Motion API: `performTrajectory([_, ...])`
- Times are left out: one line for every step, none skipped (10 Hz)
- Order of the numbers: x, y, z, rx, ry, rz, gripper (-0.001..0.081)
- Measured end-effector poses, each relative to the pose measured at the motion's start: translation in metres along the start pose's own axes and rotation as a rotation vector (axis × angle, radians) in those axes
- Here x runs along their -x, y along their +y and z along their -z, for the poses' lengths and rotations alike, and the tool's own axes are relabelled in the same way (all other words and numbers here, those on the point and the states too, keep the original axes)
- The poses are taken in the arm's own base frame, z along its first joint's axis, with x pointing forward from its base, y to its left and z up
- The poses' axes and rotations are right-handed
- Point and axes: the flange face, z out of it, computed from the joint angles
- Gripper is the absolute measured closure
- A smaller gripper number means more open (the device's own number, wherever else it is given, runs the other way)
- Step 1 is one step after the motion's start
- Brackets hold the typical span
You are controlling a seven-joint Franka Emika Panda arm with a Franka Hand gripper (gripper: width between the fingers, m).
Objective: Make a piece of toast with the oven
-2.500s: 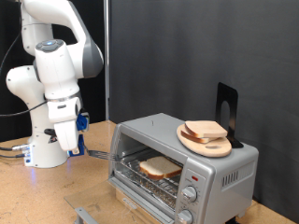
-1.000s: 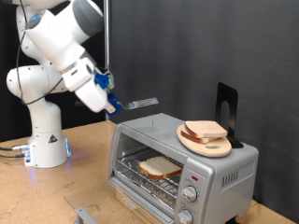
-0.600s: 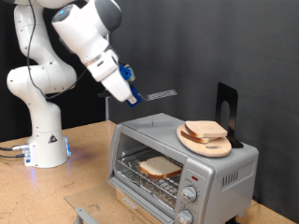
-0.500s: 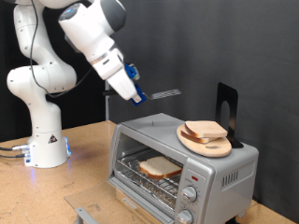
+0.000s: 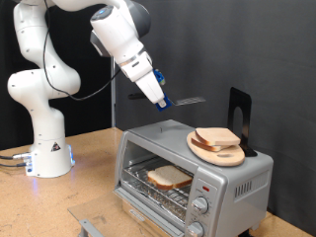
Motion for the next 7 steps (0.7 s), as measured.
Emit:
performTrajectory([0.001, -0.001, -0.008, 0.006, -0.012, -0.006, 0.0411])
performTrajectory([0.002, 0.000, -0.015, 0.013, -0.020, -0.009, 0.0411])
performTrajectory([0.004, 0.001, -0.021, 0.018, -0.027, -0.011, 0.0411])
performTrajectory([0.005, 0.004, -0.027, 0.023, -0.034, -0.014, 0.0411])
performTrajectory([0.006, 0.006, -0.032, 0.031, -0.036, -0.017, 0.0411])
performTrajectory([0.006, 0.008, -0.038, 0.037, -0.040, -0.020, 0.0411])
performTrajectory([0.007, 0.010, -0.043, 0.043, -0.043, -0.022, 0.0411])
